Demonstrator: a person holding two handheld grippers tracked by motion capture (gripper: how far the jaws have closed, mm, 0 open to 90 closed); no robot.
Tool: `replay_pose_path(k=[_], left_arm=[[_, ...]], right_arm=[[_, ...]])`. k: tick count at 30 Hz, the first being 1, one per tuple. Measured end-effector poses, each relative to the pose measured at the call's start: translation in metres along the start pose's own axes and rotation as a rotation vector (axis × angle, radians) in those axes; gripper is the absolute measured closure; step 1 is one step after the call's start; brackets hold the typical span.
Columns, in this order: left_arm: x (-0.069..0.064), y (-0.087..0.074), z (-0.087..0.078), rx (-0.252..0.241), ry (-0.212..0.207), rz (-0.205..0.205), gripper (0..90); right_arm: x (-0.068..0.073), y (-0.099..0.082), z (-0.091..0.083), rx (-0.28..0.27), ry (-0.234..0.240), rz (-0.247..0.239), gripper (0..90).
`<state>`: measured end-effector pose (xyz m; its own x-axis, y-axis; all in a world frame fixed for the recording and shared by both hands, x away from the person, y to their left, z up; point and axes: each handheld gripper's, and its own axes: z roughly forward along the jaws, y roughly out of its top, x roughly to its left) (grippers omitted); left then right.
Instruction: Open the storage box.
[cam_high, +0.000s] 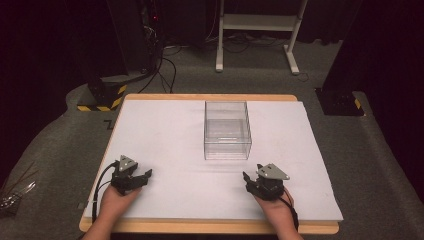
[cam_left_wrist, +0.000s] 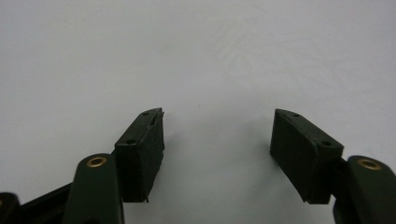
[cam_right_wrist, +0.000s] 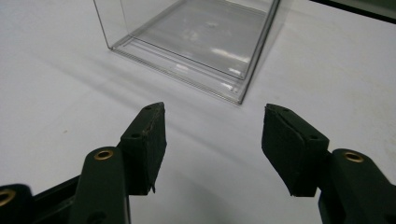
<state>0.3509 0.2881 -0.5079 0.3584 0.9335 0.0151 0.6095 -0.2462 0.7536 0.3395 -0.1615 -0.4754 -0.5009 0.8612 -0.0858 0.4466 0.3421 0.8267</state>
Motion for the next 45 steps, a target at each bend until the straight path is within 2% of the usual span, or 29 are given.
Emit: replay_pose_path(k=[3, 7, 9, 15, 17, 24, 25, 34, 36, 45], left_arm=[[0.0, 0.0, 0.0, 0.0, 0.0, 0.0, 35.2], [0.0, 0.0, 0.0, 0.001, 0.0, 0.001, 35.2], [0.0, 0.0, 0.0, 0.0, 0.0, 0.0, 35.2], [0.0, 0.0, 0.0, 0.0, -0.001, 0.0, 35.2], [0.0, 0.0, 0.0, 0.0, -0.001, 0.0, 35.3], [0.0, 0.0, 0.0, 0.0, -0.001, 0.0, 35.3], [0.0, 0.0, 0.0, 0.0, -0.001, 0.001, 35.3], [0.0, 0.0, 0.0, 0.0, -0.003, 0.001, 35.3], [0.0, 0.0, 0.0, 0.0, -0.003, 0.001, 35.3], [0.0, 0.0, 0.0, 0.0, -0.003, 0.002, 35.3]], right_arm=[[0.004, 0.003, 0.003, -0.009, 0.009, 0.009, 39.1], [0.012, 0.009, 0.008, -0.005, 0.01, -0.011, 39.1], [0.013, 0.013, 0.01, -0.006, 0.016, 0.004, 39.1], [0.023, 0.022, 0.017, -0.031, 0.015, 0.007, 38.5], [0.028, 0.027, 0.021, -0.039, 0.008, 0.0, 38.0], [0.04, 0.042, 0.035, -0.07, -0.02, 0.02, 36.5], [0.042, 0.045, 0.037, -0.078, -0.035, 0.028, 36.2], [0.043, 0.054, 0.049, -0.097, -0.092, 0.062, 32.1], [0.043, 0.056, 0.053, -0.097, -0.107, 0.083, 29.5], [0.048, 0.063, 0.06, -0.12, -0.131, 0.119, 25.3]])
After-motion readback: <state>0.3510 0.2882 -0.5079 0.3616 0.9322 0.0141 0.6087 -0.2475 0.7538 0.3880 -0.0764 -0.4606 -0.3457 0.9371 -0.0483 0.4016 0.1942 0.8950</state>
